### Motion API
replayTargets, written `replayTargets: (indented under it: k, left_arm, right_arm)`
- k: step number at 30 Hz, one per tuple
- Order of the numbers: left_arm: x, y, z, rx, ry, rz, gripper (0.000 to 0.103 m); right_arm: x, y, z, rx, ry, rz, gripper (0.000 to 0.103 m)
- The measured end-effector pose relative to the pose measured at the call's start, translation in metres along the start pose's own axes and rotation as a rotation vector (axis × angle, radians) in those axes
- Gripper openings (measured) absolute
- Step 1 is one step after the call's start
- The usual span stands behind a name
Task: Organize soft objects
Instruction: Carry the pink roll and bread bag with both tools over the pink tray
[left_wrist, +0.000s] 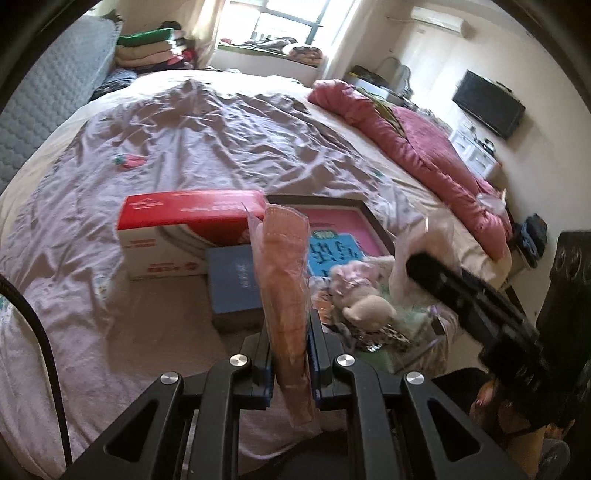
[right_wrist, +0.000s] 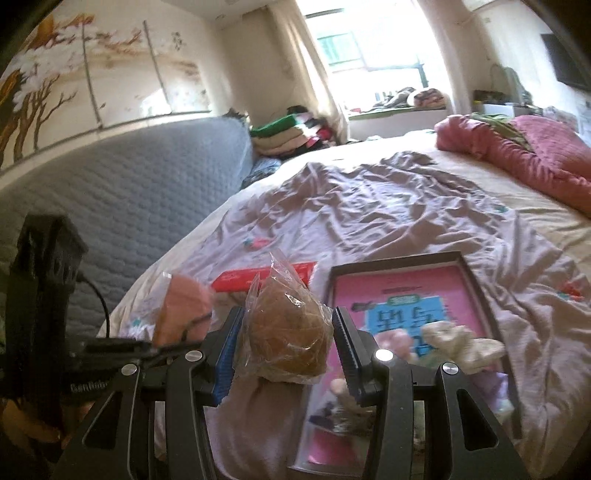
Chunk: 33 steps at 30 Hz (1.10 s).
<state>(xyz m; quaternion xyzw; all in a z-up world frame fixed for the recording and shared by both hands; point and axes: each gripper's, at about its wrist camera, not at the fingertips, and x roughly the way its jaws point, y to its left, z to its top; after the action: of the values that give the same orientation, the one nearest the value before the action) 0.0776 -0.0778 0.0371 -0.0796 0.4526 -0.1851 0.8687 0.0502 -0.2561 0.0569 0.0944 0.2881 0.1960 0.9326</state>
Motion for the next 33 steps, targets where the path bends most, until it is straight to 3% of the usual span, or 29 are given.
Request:
replayTargets:
  k: [14, 20, 33]
  left_arm:
    - [0.04, -0.04, -0.015, 0.026, 0.126, -0.06, 0.015]
    - [0.06, -0.048, -0.026, 0.011, 0.187, -0.063, 0.015]
    - [0.085, -0.063, -0.038, 0.029, 0.241, -0.035, 0.015]
  right_arm:
    - [-0.032, -0.044, 0.003, 0.099, -0.064, -0.046, 0.05]
    - [-0.037, -0.055, 0.0, 0.125, -0.068, -0.057, 0.05]
    - [-0.052, -0.091, -0.006, 0.2, -0.095, -0.091, 0.05]
